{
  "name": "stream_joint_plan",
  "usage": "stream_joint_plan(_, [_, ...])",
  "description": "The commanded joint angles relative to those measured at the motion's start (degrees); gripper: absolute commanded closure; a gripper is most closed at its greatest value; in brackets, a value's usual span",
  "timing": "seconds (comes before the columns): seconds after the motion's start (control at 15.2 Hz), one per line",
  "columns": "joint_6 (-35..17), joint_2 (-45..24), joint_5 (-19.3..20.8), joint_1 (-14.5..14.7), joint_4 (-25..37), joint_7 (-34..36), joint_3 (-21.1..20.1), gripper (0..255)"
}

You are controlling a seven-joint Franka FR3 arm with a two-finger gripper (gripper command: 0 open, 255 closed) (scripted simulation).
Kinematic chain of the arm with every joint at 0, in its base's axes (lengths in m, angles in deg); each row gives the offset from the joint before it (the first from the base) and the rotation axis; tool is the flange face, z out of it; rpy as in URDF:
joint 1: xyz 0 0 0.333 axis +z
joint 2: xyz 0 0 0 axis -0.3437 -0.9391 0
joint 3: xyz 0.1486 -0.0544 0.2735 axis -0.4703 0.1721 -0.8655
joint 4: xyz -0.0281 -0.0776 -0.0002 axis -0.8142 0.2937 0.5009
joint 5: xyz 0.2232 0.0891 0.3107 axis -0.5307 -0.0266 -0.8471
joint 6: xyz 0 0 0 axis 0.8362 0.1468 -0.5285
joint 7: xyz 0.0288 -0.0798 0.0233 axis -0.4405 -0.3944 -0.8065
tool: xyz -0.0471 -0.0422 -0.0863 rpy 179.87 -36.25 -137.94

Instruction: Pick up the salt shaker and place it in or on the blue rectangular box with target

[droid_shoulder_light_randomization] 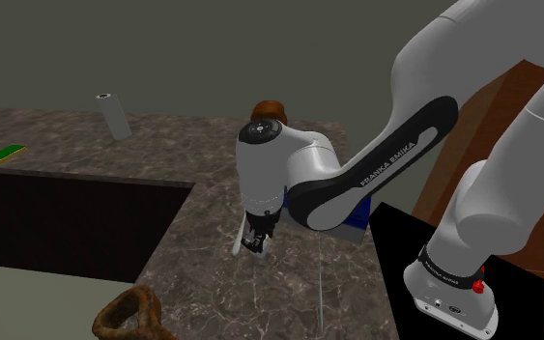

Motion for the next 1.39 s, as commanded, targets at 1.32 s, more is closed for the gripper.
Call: stream_joint_plan(1.32, [10.3,7.1,-5.8,1.2,4.6,-5.4,1.9,255])
